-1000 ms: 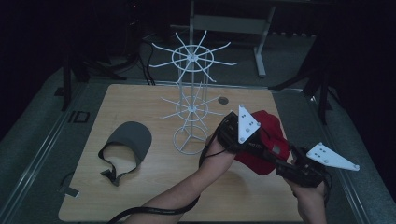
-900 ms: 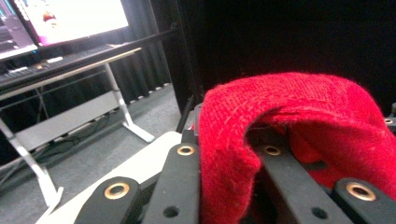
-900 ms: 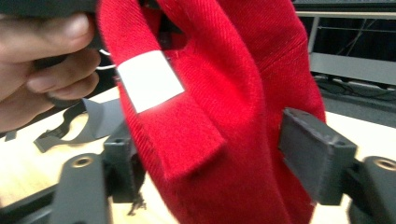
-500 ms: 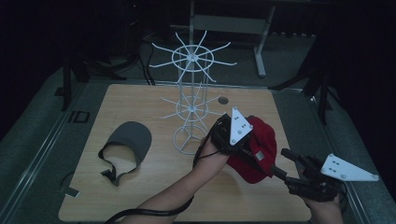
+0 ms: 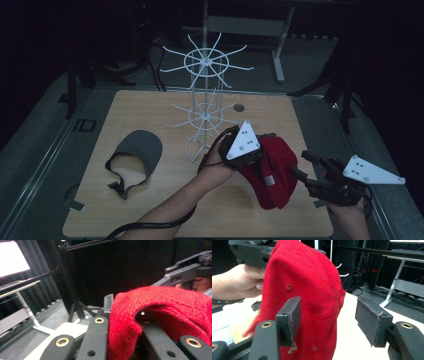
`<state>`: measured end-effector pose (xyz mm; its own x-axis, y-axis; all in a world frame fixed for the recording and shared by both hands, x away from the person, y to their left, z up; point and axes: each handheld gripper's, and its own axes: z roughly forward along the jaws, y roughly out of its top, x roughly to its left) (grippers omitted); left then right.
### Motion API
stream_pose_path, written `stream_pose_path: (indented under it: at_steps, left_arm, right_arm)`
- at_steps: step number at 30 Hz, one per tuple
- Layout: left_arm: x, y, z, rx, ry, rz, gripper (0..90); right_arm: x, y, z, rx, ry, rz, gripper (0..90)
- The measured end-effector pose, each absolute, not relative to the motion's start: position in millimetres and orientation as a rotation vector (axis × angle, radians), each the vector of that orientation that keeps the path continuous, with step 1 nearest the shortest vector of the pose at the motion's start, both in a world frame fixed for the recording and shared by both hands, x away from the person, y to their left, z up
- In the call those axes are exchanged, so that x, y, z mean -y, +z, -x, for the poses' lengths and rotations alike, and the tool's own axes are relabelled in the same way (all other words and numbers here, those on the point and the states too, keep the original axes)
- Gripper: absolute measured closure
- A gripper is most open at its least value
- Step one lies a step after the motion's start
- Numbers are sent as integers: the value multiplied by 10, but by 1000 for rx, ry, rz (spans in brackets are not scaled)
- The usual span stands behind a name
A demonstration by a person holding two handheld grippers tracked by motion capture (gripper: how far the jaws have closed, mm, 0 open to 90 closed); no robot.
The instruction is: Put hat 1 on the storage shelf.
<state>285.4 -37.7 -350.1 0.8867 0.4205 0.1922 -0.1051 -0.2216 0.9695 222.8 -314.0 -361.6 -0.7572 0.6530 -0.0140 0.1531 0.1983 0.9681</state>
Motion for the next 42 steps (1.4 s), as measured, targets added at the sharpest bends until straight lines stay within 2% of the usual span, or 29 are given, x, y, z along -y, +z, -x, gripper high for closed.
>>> stream_pose_path:
  at_steps: [6, 18, 21, 25, 27, 39, 41, 42]
  left_arm:
    - [299, -3509, -2898, -139, 365, -1744, 859]
    - [251, -3534, -2984, -124, 299, -1769, 857]
    - [268, -3528, -2982, -118, 291, -1777, 857]
    - [281, -3538, -2977, -106, 285, -1781, 856]
    - [276, -3542, -2981, -111, 280, -1775, 856]
    - [243, -3525, -2950, -101, 302, -1751, 845]
    - [235, -3515, -2929, -105, 317, -1743, 823]
    - [226, -3505, -2927, -116, 309, -1746, 776]
  right_arm:
    - [3029, -3588, -2223, -2087, 1567, -682, 439]
    - [2827, -3530, -2254, -2165, 1543, -567, 591]
    - [2791, -3525, -2254, -2180, 1534, -551, 652]
    - [2753, -3515, -2233, -2183, 1508, -534, 813]
    - [2745, -3507, -2223, -2175, 1494, -533, 864]
    - [2801, -3406, -2165, -2077, 1560, -591, 884]
    - [2813, -3387, -2158, -2063, 1564, -598, 885]
    - [2822, -3378, -2160, -2056, 1572, -599, 884]
